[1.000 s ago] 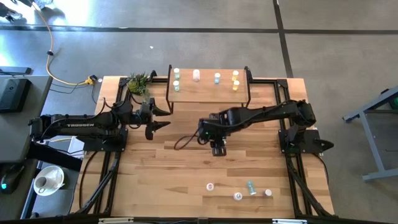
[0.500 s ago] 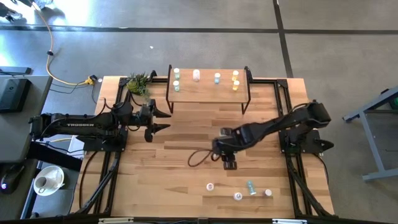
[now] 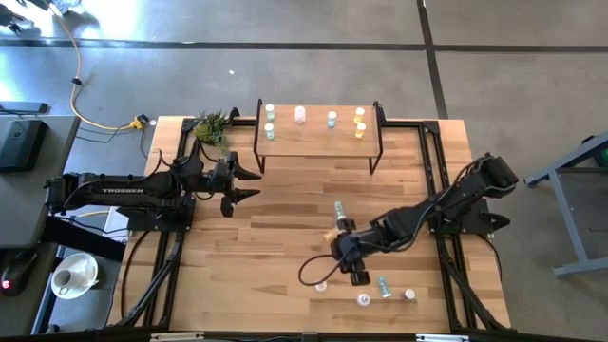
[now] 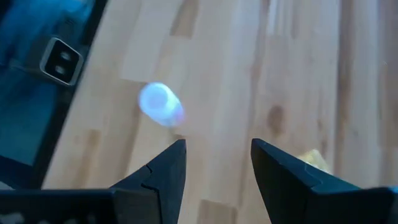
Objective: Pick and place medicine bottles onto shelf by color
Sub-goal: Put the left transparent pill bottle on the shelf aligned with the other transparent pill bottle
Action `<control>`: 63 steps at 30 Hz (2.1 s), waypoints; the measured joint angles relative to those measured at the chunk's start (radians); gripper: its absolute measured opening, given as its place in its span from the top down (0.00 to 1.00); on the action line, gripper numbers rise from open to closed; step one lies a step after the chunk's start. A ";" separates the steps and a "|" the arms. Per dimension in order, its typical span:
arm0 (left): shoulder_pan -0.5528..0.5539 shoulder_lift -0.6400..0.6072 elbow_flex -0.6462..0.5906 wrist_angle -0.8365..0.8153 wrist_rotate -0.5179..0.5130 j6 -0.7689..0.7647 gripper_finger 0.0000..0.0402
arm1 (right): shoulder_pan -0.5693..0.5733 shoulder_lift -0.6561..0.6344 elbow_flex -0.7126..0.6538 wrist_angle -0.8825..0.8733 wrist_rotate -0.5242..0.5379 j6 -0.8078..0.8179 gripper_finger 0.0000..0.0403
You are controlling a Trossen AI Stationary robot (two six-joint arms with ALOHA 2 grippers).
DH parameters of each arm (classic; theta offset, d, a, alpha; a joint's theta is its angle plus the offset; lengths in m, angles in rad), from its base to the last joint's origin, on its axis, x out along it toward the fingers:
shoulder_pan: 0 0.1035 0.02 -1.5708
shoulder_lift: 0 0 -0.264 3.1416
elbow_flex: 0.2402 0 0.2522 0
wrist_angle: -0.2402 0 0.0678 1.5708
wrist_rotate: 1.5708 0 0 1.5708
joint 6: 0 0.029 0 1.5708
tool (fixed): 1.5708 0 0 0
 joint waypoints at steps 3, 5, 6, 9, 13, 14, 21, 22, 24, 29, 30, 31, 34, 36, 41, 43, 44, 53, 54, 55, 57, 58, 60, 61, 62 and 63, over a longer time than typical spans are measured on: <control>0.000 0.000 0.000 0.000 0.000 0.000 0.50 | 0.016 0.000 -0.018 0.056 0.009 0.024 0.57; 0.000 0.000 0.000 0.001 0.000 0.000 0.50 | 0.023 0.000 -0.023 0.070 0.041 0.053 0.57; 0.000 0.000 0.000 0.000 0.000 0.000 0.50 | 0.026 0.001 -0.026 0.079 0.052 0.062 0.57; 0.000 0.000 0.000 0.000 0.000 0.000 0.50 | 0.029 0.008 -0.030 0.086 0.055 0.070 0.56; 0.000 0.000 0.000 0.000 0.000 0.000 0.50 | 0.031 0.041 -0.030 0.152 0.045 0.068 0.50; 0.000 0.000 0.000 -0.002 0.000 0.000 0.50 | 0.034 0.052 -0.030 0.170 0.041 0.057 0.48; 0.000 0.000 0.000 -0.006 0.000 0.000 0.50 | 0.064 0.118 -0.030 0.245 0.024 0.017 0.43; 0.000 0.000 0.000 -0.008 0.000 0.000 0.50 | 0.067 0.129 -0.030 0.263 0.021 0.016 0.43; 0.000 0.000 0.000 -0.008 0.001 0.000 0.50 | 0.074 0.149 -0.030 0.284 0.016 0.014 0.43; 0.000 0.000 0.000 -0.008 0.000 0.000 0.50 | 0.078 0.188 -0.030 0.321 0.023 -0.002 0.42; 0.000 0.000 0.000 -0.008 0.000 0.000 0.50 | 0.077 0.194 -0.030 0.322 0.024 -0.002 0.42; 0.000 0.000 0.000 -0.008 0.000 0.000 0.50 | 0.077 0.198 -0.030 0.323 0.024 -0.002 0.42; 0.000 0.000 0.000 -0.009 0.000 0.000 0.50 | 0.077 0.207 -0.030 0.334 0.015 -0.008 0.42; 0.000 0.000 0.000 -0.009 0.001 0.000 0.50 | 0.077 0.210 -0.030 0.345 0.006 -0.010 0.42; 0.000 0.000 0.000 -0.010 0.001 0.000 0.50 | 0.077 0.232 -0.030 0.375 -0.008 -0.011 0.42; 0.000 0.000 0.000 -0.011 0.001 0.000 0.50 | 0.077 0.248 -0.030 0.381 -0.013 -0.011 0.42; 0.000 0.000 0.000 -0.012 0.001 0.000 0.50 | 0.077 0.257 -0.030 0.389 -0.014 -0.011 0.42; 0.000 0.000 0.000 -0.016 0.001 0.000 0.50 | 0.077 0.278 -0.029 0.426 -0.043 -0.032 0.43; 0.000 0.000 0.000 -0.016 0.001 0.000 0.50 | 0.077 0.278 -0.029 0.426 -0.045 -0.032 0.44; 0.000 0.000 0.000 -0.016 0.001 0.000 0.50 | 0.077 0.278 -0.029 0.424 -0.046 -0.031 0.46; 0.000 0.000 0.000 -0.016 0.001 0.000 0.50 | 0.077 0.278 -0.029 0.416 -0.046 -0.027 0.50; 0.000 0.000 0.000 -0.016 0.001 0.000 0.50 | 0.077 0.278 -0.029 0.416 -0.045 -0.027 0.52; 0.000 0.000 0.000 -0.016 0.001 0.000 0.50 | 0.074 0.278 -0.029 0.420 -0.041 -0.028 0.57; 0.000 0.000 0.000 -0.016 0.001 0.000 0.50 | 0.073 0.278 -0.029 0.419 -0.040 -0.028 0.60; 0.000 0.000 0.000 -0.016 0.001 0.000 0.50 | 0.070 0.278 -0.029 0.418 -0.038 -0.028 0.62; 0.000 0.000 0.000 -0.016 0.001 0.000 0.50 | 0.068 0.278 -0.029 0.418 -0.038 -0.028 0.64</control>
